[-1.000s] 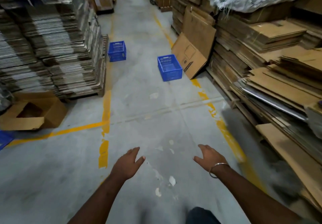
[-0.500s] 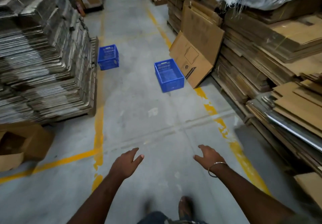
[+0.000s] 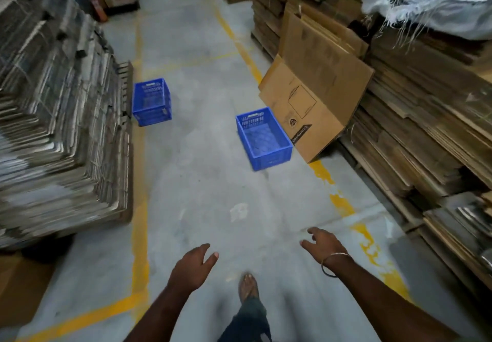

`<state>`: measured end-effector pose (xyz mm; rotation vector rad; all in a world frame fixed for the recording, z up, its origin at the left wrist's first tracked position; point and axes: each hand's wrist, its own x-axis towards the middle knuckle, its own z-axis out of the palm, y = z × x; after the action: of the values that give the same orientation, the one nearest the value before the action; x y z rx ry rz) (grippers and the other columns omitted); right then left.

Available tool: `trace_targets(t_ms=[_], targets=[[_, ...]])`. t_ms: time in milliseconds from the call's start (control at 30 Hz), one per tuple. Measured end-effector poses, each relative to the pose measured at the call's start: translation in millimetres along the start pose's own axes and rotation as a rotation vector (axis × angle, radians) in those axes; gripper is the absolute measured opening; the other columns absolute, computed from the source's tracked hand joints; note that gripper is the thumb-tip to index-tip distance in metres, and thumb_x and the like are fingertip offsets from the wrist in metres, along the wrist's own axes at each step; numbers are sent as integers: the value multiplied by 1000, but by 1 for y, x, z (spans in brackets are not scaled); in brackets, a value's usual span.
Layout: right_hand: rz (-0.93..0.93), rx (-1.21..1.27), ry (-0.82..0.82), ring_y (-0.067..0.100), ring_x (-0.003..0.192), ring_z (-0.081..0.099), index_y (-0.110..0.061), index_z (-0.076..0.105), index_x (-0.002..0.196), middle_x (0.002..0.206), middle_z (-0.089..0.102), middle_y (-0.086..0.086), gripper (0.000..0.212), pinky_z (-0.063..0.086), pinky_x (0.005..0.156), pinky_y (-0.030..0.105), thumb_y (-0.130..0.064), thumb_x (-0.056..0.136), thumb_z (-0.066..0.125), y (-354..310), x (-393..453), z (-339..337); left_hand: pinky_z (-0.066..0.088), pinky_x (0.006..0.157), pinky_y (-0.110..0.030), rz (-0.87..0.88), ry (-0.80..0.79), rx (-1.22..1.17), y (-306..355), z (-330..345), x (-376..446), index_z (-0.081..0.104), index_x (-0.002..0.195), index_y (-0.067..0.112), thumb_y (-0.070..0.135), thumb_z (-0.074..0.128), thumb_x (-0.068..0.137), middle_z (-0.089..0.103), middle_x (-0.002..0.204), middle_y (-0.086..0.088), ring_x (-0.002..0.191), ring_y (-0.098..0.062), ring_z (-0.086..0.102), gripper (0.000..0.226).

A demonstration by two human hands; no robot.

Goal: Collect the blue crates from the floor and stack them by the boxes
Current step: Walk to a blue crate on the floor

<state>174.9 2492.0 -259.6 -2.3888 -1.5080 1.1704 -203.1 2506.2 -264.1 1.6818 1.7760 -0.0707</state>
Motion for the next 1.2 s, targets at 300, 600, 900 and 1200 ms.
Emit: trace_targets(t_ms=[300, 600, 900, 1200], targets=[[87, 198, 39, 25, 114, 61, -18, 56, 131, 123, 65, 10, 56, 45, 92, 30, -46, 84, 65, -132, 142, -59, 30, 120, -37, 110, -44, 56, 41, -139, 202, 45, 151, 27, 63, 42, 99, 45, 158, 3, 146, -18, 40, 63], [292, 512, 44, 24, 105, 62, -18, 66, 115, 112, 67, 6, 44, 45, 91, 31, -43, 79, 71, -180, 310, -93, 30, 119, -34, 147, -111, 44, 106, -203, 395, 47, 150, 22, 60, 46, 99, 47, 156, 0, 144, -19, 44, 64], [392, 537, -14, 27, 115, 58, -17, 54, 132, 126, 63, 9, 56, 41, 94, 31, -39, 83, 68, -261, 498, -168, 27, 121, -32, 108, -183, 18, 171, -291, 588, 42, 154, 22, 60, 47, 99, 42, 160, 1, 145, -18, 41, 67], [505, 567, -54, 22, 140, 38, -20, 30, 151, 155, 35, 6, 75, 29, 113, 31, -41, 88, 64, -314, 633, -187, 16, 124, -33, 176, -375, 207, 232, -322, 815, 29, 159, 21, 49, 48, 103, 18, 169, 0, 154, -20, 25, 66]])
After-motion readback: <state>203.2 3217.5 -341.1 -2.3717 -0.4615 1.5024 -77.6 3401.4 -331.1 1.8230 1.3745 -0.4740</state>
